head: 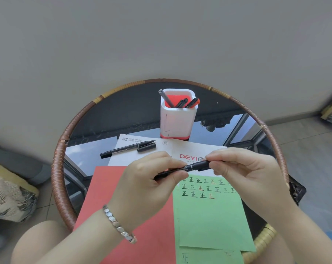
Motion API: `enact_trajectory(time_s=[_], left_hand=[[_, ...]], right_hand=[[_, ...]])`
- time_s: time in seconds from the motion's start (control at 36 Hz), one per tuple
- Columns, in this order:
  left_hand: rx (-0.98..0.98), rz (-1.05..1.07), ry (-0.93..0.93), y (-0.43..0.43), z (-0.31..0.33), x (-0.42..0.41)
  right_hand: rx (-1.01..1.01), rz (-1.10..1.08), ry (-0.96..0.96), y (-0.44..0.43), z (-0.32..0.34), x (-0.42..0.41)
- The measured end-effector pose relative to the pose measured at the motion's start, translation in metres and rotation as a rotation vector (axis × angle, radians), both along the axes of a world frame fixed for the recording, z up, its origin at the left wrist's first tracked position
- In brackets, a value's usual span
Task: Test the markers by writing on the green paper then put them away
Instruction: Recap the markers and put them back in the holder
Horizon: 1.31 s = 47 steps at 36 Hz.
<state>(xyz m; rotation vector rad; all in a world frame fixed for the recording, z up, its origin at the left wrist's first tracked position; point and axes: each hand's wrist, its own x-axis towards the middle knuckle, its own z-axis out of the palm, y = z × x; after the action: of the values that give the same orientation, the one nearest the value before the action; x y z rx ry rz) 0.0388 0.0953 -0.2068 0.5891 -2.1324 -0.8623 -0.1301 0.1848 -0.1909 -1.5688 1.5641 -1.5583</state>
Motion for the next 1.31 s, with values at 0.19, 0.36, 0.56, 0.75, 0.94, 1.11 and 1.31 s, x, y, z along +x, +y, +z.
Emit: enact_trajectory(time_s=[0.19,0.36,0.56,0.75,0.94,1.11,1.31], left_hand=[[0.122,0.003,-0.029,0.002,0.005,0.0],[0.514,-0.091,-0.001,0.0,0.016,-0.001],[0.109,-0.031,-0.156,-0.005,0.008,-0.002],[0.096,-0.105,-0.177,-0.003,0.005,-0.002],[0.629,-0.133,-0.083,0.001,0.008,-0.002],[0.978,-0.223,-0.153,-0.01,0.015,0.0],[-0.051,0.086,-0.369,-0.04,-0.008,-0.006]], right_hand=[[-0.043,0.029,0.065,0.0,-0.001,-0.001],[-0.03,0.036,0.087,0.0,-0.003,0.001],[0.227,0.06,-0.444,-0.006,-0.006,0.005],[0.213,0.092,-0.519,-0.008,-0.018,0.007],[0.148,0.101,-0.475,-0.002,-0.024,0.012],[0.134,0.084,-0.444,-0.008,-0.022,0.017],[0.14,-0.148,-0.388,-0.037,-0.018,0.025]])
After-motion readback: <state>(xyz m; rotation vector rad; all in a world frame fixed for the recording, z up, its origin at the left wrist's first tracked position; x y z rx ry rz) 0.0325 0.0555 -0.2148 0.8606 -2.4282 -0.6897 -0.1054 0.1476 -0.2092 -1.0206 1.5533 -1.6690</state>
